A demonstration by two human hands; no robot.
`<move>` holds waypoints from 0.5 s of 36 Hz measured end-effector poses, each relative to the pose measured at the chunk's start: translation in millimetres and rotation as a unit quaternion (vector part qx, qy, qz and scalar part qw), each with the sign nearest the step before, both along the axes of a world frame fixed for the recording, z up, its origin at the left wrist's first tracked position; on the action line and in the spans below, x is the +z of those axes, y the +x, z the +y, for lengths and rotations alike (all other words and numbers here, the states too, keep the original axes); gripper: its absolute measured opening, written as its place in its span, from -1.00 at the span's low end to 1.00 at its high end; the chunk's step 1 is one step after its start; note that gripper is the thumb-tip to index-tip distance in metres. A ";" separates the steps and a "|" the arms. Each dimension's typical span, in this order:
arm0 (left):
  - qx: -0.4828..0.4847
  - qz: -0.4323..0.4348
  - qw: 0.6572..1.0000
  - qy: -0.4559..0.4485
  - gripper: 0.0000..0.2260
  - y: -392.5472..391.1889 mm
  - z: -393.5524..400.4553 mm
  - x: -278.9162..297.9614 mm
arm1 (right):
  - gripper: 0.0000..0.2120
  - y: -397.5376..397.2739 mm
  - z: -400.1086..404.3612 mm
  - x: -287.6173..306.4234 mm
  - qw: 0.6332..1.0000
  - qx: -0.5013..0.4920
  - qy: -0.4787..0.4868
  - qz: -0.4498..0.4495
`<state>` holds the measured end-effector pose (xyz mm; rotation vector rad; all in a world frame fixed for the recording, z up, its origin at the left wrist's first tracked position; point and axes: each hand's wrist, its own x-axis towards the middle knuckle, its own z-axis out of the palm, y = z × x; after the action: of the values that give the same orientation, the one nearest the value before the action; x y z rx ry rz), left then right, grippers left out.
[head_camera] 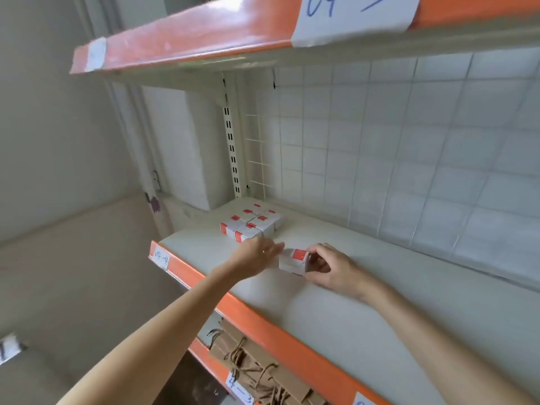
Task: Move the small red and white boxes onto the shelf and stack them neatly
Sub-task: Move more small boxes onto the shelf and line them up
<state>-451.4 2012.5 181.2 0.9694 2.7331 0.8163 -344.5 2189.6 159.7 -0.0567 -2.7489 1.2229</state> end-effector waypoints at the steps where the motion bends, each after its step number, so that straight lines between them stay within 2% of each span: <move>1: 0.000 -0.024 1.000 0.006 -0.58 -2.8 2.7 0.6 | -0.72 1.3 1.5 0.6 1.000 -0.008 -0.020 -0.007; 3: -0.020 -0.054 0.998 0.003 -0.55 -9.3 6.8 0.3 | -0.71 1.0 3.0 1.8 0.999 -0.027 -0.028 -0.023; 8: -0.102 -0.125 0.987 -0.011 -0.52 -18.5 6.9 5.2 | -0.73 -12.2 0.5 -2.8 0.995 -0.095 0.024 -0.020; 10: -0.151 -0.148 0.977 -0.011 -0.59 -18.3 0.5 9.3 | -0.69 -15.5 -5.2 -5.3 0.994 -0.104 0.028 -0.029; 12: -0.203 -0.131 0.970 -0.029 -0.67 -20.2 -7.3 7.3 | -0.65 -14.8 -11.1 -11.2 0.992 -0.118 0.035 -0.017; 14: -0.238 -0.081 0.967 -0.033 -0.60 -21.8 -14.6 0.8 | -0.65 -12.5 -15.0 -18.2 0.990 -0.134 0.049 0.011; 18: -0.230 -0.052 0.971 0.038 -0.56 -26.9 -21.9 -18.5 | -0.66 -8.5 -15.8 -23.3 0.985 -0.157 0.065 0.043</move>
<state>-478.3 1990.6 162.7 1.4538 2.2620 0.8524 -353.0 2173.8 136.4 -0.3963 -2.6092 0.9387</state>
